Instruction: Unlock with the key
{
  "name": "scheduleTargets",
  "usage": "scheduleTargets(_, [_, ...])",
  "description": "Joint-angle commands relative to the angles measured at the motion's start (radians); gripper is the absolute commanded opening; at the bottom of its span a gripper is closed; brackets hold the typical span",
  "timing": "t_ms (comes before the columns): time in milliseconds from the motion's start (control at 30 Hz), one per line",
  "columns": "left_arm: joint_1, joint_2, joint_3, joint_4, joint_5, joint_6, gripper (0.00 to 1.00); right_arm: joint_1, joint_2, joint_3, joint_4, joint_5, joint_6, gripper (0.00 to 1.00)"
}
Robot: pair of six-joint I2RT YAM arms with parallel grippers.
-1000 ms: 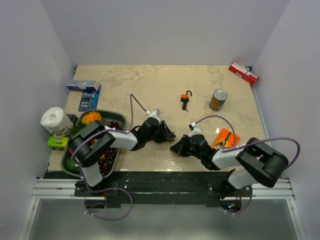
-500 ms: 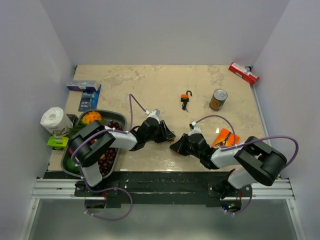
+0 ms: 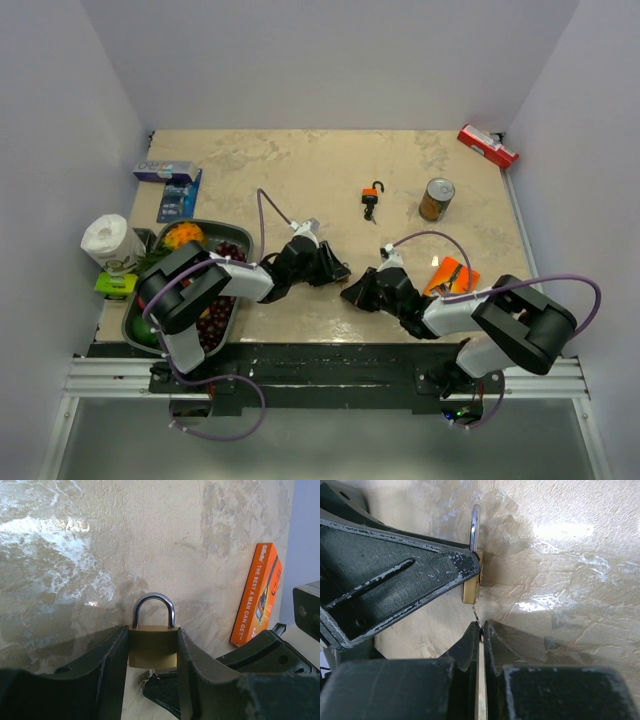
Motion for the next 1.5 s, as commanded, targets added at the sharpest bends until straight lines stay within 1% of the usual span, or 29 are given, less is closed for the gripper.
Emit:
scheduleTargets(0, [-0.001, -0.013, -0.014, 0.037, -0.001, -0.009, 0.00, -0.003, -0.025, 0.022, -0.047, 0.109, 0.011, 0.00])
scheduleTargets(233, [-0.001, -0.007, -0.019, 0.049, 0.005, -0.015, 0.00, -0.003, -0.011, 0.021, -0.018, 0.113, 0.011, 0.00])
scheduleTargets(567, [-0.006, 0.004, -0.023, 0.060, 0.010, -0.028, 0.00, -0.003, -0.013, 0.031, 0.033, 0.152, -0.038, 0.00])
scheduleTargets(867, [-0.041, 0.009, -0.007, 0.017, -0.047, -0.014, 0.00, 0.006, -0.002, 0.059, 0.031, 0.182, -0.071, 0.00])
scheduleTargets(1000, [-0.055, 0.013, 0.000, 0.000, -0.053, -0.006, 0.00, 0.005, 0.001, 0.054, 0.057, 0.187, -0.076, 0.00])
scheduleTargets(1033, [-0.061, 0.015, 0.003, -0.003, -0.079, -0.005, 0.00, 0.005, 0.001, 0.054, 0.059, 0.190, -0.076, 0.00])
scheduleTargets(1167, [-0.081, 0.021, 0.001, -0.017, -0.108, -0.017, 0.00, 0.009, -0.002, 0.041, 0.096, 0.207, -0.078, 0.00])
scheduleTargets(1467, [-0.124, 0.030, -0.011, -0.012, -0.154, -0.038, 0.00, 0.011, -0.039, 0.013, 0.146, 0.241, -0.093, 0.00])
